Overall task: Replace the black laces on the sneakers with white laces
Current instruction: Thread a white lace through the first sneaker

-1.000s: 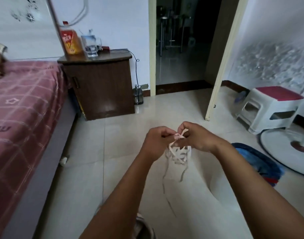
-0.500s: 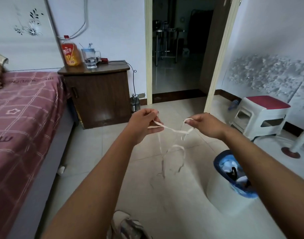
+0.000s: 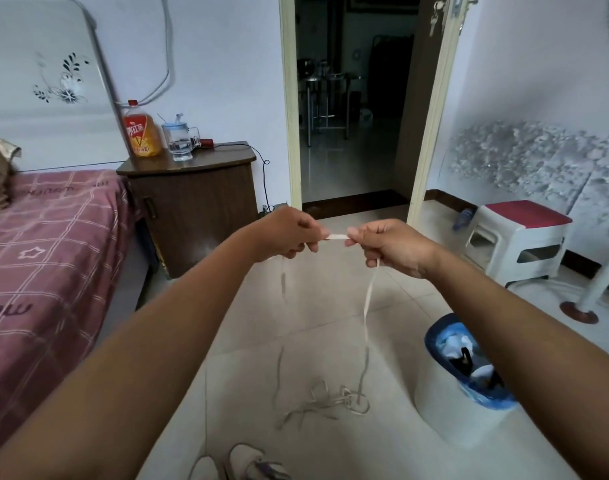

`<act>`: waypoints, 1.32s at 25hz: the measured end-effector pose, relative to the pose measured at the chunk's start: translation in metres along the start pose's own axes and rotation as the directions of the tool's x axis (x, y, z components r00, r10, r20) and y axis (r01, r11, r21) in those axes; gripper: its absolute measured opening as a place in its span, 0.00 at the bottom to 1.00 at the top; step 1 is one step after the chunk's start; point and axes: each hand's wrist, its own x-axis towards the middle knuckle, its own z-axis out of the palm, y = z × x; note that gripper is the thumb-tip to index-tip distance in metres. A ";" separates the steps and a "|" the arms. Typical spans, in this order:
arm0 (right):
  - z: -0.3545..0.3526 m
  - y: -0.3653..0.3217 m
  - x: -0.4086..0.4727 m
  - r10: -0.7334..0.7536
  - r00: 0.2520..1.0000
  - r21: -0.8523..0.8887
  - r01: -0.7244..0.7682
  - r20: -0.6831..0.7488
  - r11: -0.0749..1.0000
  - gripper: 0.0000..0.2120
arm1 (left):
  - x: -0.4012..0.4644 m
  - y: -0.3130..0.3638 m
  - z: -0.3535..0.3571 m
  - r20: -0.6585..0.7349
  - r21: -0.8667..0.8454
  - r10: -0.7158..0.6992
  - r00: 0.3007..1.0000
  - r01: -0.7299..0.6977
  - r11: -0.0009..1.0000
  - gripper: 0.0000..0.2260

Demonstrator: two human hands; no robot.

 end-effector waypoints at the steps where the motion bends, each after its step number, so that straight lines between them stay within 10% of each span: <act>1: -0.005 0.003 0.000 0.016 1.000 -0.035 -0.016 -0.016 0.999 0.13 | -0.003 -0.005 -0.009 -0.007 0.045 -0.009 1.000 0.009 0.999 0.08; 10: -0.038 0.023 0.007 0.044 0.999 0.022 -0.043 -0.023 0.999 0.11 | -0.029 -0.076 -0.048 0.180 -0.241 -0.178 0.967 0.219 0.946 0.13; 20: -0.106 0.077 -0.031 0.214 0.903 0.190 -0.152 -0.371 0.970 0.07 | -0.093 -0.153 -0.108 -0.111 -0.447 -0.361 0.926 0.278 0.850 0.10; 24: -0.090 0.063 -0.040 0.470 0.877 -0.375 -0.471 -0.099 0.798 0.08 | -0.090 -0.143 -0.102 -0.154 -0.435 -0.307 0.939 0.215 0.874 0.10; 26: -0.050 0.042 -0.027 0.490 0.871 -0.599 -0.378 0.028 0.706 0.13 | -0.078 -0.117 -0.085 -0.054 -0.326 -0.175 0.983 0.148 0.934 0.11; 33: 0.100 0.001 0.015 0.051 0.957 -0.024 -0.046 0.284 0.999 0.15 | -0.055 -0.048 -0.045 0.174 -0.041 -0.088 0.981 0.097 0.994 0.11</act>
